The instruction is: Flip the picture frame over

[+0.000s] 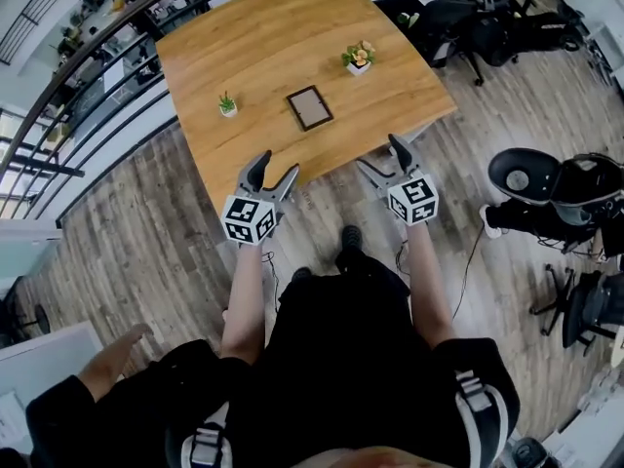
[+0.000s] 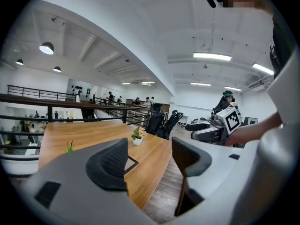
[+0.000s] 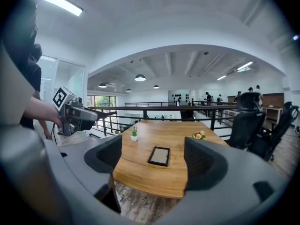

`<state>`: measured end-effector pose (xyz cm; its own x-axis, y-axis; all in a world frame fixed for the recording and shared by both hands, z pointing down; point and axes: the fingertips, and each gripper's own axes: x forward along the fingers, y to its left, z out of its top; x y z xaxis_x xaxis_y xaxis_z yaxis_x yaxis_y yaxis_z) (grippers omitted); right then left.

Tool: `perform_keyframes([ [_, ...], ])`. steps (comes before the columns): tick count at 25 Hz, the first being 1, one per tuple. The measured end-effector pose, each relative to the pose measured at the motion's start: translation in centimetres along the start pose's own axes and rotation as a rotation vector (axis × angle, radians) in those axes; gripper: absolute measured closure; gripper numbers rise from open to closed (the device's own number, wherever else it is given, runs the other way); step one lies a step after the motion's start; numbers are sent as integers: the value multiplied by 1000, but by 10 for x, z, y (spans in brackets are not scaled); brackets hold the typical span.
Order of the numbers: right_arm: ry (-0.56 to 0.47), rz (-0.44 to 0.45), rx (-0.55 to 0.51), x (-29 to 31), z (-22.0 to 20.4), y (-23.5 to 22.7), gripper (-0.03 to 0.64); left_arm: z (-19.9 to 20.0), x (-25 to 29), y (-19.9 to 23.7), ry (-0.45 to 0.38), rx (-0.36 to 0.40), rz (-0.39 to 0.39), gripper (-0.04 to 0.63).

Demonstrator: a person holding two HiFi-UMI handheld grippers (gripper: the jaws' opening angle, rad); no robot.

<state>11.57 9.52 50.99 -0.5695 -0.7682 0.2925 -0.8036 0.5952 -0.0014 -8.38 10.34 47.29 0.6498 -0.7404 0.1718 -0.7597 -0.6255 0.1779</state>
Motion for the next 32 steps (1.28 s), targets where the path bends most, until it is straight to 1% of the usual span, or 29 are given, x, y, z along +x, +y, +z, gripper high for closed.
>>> perform_keyframes([
  [5,10,54,-14,15,-2,-19,206,-3,16,2,-4,-20,52,298],
  [12,20,120,2,30,-14,-38,207,-17,26,3,16,-52,136,298],
  [17,37,156,12,35,-27,-51,209,-16,31,3,-8,-99,213,298],
  [19,37,164,13,38,-25,-57,210,-14,34,5,-8,-104,237,299],
  [23,36,183,9,42,-20,-65,221,-12,40,6,-15,-118,265,299],
  [27,48,178,9,46,-20,-75,224,-14,49,7,-10,-134,265,299],
  [32,77,178,15,57,-25,-74,227,-22,57,25,-6,-173,281,299],
])
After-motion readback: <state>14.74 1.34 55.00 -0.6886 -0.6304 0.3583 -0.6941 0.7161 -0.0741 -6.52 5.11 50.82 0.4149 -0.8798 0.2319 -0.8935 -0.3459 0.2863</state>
